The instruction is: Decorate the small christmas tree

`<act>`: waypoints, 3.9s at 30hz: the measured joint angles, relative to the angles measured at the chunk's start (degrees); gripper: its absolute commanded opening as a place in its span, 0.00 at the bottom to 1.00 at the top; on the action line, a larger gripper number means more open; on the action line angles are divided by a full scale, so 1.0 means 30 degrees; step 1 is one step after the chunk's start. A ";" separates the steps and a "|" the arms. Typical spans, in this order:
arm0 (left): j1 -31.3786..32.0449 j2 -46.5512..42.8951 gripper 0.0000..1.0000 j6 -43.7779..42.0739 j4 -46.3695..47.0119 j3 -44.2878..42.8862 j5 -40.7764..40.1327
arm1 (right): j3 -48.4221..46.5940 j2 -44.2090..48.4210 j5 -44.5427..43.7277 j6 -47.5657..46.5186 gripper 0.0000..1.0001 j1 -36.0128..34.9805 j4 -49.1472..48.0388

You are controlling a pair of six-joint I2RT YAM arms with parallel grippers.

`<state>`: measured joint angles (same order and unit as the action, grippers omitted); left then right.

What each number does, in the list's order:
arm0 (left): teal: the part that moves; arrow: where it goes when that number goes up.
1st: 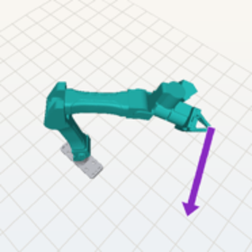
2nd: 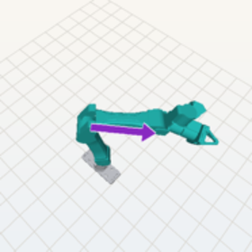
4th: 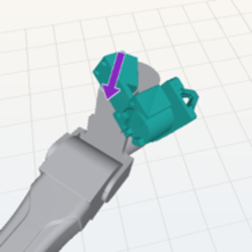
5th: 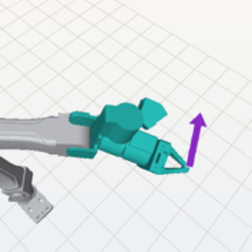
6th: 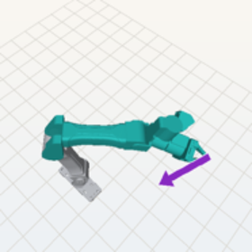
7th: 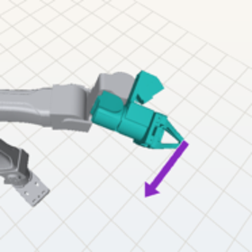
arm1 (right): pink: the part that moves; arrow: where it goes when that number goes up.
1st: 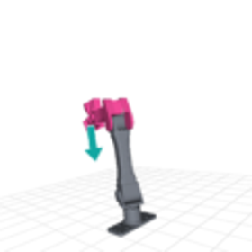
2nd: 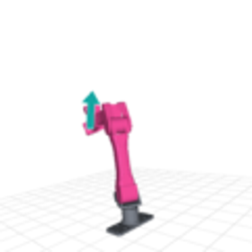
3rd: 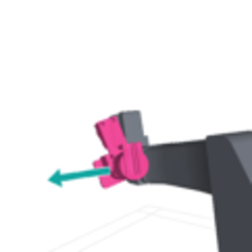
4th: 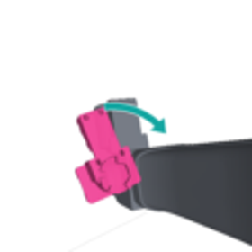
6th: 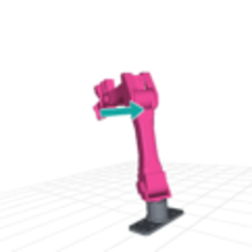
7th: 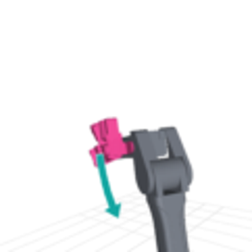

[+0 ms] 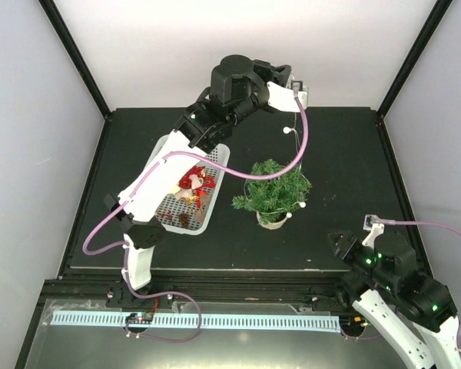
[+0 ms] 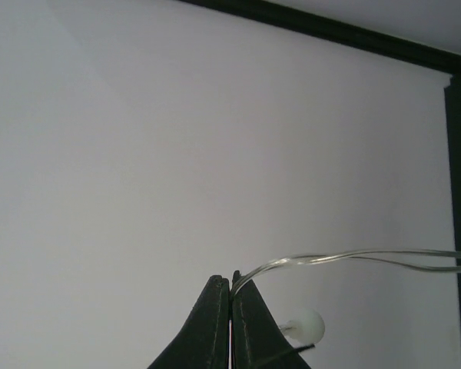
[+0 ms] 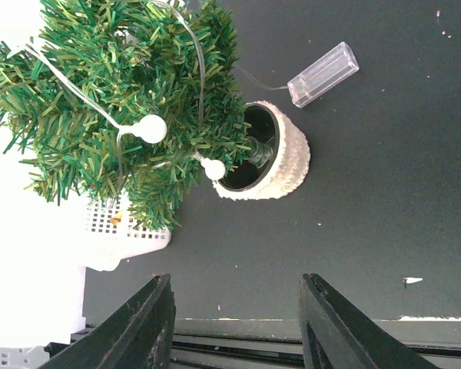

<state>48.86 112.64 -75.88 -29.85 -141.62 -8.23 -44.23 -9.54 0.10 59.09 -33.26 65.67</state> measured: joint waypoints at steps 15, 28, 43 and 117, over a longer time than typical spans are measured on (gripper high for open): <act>-0.2783 -0.0619 0.02 0.3060 -0.3723 0.1705 0.0889 | 0.0000 -0.0707 0.0022 -0.0029 0.46 0.0000 -0.0051; -0.3147 -0.3555 0.02 0.6098 -0.7155 0.4612 0.2368 | -0.0197 -0.1035 0.0015 -0.0175 0.46 0.0000 -0.0022; -0.3264 -0.7213 0.02 0.9049 -0.9347 1.0513 0.4415 | -0.0197 -0.1683 0.0029 -0.0459 0.46 0.0000 -0.0452; -0.0838 -1.1533 0.38 2.1762 0.6273 3.3055 0.6251 | -0.2288 -0.2157 -0.0933 0.0379 0.46 -0.0007 0.2157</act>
<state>46.35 78.04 -10.59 -11.03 -42.46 10.52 -51.09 -16.01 -2.70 60.23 -33.28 72.14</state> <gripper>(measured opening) 0.389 0.461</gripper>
